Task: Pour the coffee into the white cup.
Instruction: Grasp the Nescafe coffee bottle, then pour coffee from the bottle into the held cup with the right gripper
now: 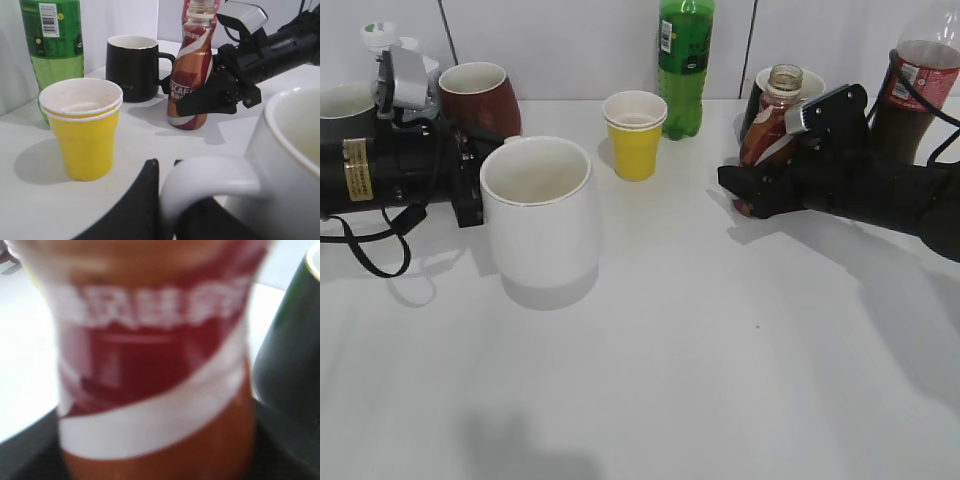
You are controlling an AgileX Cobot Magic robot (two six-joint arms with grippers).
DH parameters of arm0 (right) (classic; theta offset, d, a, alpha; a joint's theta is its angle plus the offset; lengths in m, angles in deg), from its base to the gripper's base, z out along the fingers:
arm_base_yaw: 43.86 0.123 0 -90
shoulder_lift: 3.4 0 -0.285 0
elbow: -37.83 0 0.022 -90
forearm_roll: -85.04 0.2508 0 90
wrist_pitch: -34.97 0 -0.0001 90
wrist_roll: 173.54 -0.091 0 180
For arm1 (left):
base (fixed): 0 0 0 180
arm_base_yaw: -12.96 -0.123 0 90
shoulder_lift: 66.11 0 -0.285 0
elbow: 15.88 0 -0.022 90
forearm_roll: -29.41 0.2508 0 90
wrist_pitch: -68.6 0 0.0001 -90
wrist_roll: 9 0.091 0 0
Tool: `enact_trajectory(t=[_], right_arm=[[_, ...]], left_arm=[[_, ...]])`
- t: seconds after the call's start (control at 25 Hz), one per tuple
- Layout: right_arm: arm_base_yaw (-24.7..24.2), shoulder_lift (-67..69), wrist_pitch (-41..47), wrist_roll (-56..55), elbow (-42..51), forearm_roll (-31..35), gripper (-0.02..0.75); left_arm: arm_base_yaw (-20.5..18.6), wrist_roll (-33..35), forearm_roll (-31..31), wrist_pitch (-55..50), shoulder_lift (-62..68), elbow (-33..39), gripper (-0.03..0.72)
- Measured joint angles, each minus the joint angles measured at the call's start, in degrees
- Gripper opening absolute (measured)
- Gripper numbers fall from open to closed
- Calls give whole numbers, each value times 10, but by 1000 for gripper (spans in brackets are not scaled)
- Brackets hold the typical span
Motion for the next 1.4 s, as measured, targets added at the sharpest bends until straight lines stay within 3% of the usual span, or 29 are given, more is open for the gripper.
enact_trajectory(t=[0.2, 0.8, 1.2, 1.4], right_arm=[[0, 0, -2, 0, 0, 0, 529], [0, -53, 20, -5, 15, -21, 528], [50, -241, 170, 28, 19, -44, 528], [68, -288, 198, 106, 20, -104, 528]], left_arm=[[0, 0, 0, 0, 0, 0, 52], [3, 0, -7, -1, 0, -1, 52], [82, 0, -38, 0, 1, -63, 52], [124, 0, -67, 0, 1, -91, 52]])
